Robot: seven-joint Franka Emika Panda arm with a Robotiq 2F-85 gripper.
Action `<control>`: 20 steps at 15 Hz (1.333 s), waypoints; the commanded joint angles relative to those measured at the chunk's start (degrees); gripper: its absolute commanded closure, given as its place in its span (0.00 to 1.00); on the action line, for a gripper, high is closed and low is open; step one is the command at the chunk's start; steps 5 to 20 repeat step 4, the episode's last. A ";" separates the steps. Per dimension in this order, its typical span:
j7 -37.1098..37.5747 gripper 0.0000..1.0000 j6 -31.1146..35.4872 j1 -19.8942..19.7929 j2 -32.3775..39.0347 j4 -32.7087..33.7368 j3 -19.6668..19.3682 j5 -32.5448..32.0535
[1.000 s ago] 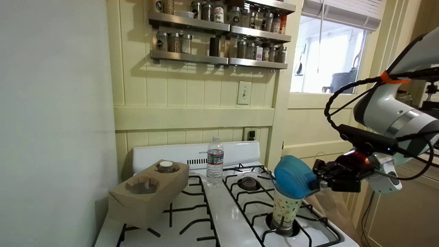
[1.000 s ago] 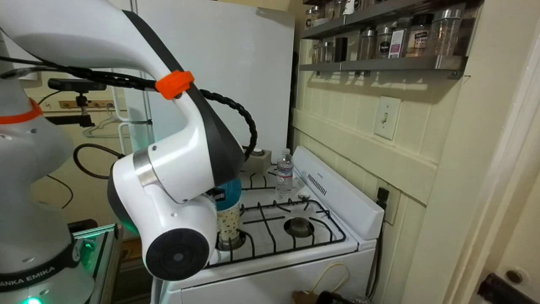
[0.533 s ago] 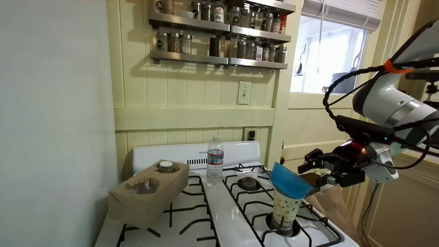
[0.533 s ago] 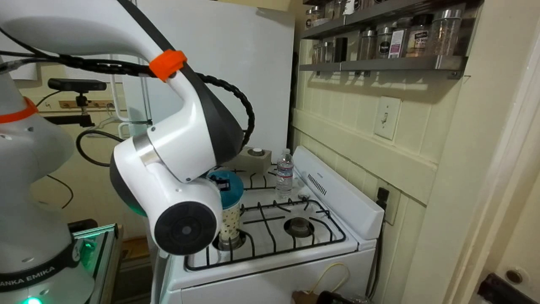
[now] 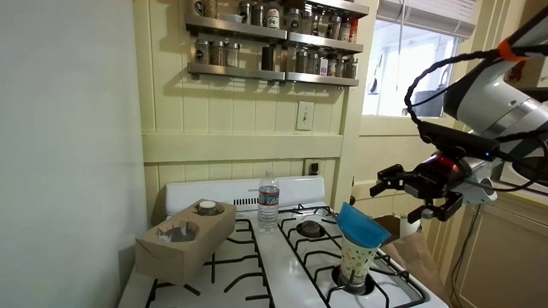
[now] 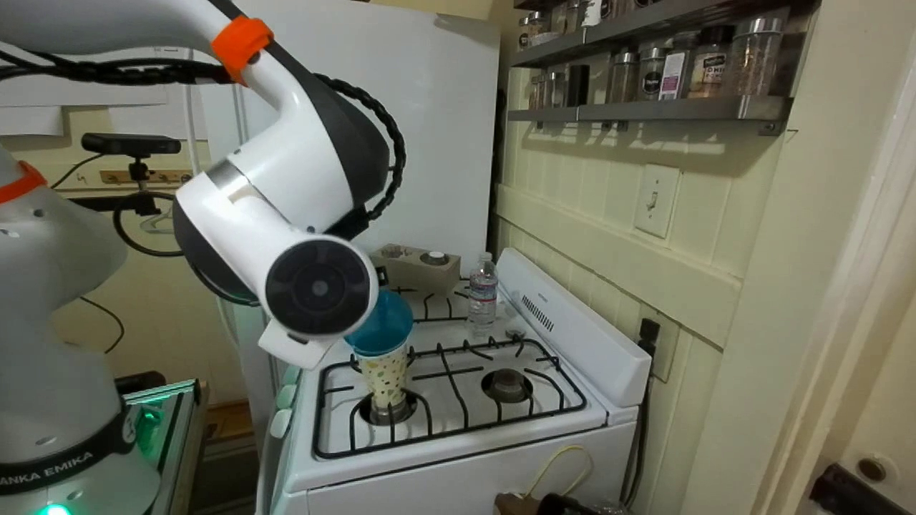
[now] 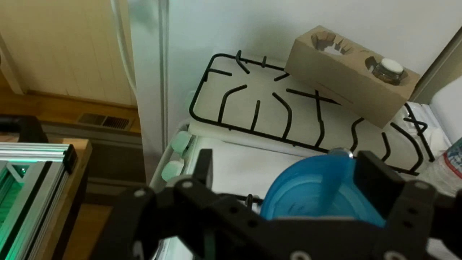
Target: Put the blue bowl on top of the coffee cup.
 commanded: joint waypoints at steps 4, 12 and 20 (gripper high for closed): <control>6.14 0.00 1.01 -1.48 -11.25 0.71 6.03 -5.25; 6.14 0.00 1.01 -1.48 -11.25 0.71 6.03 -5.25; 6.14 0.00 1.01 -1.48 -11.25 0.71 6.03 -5.25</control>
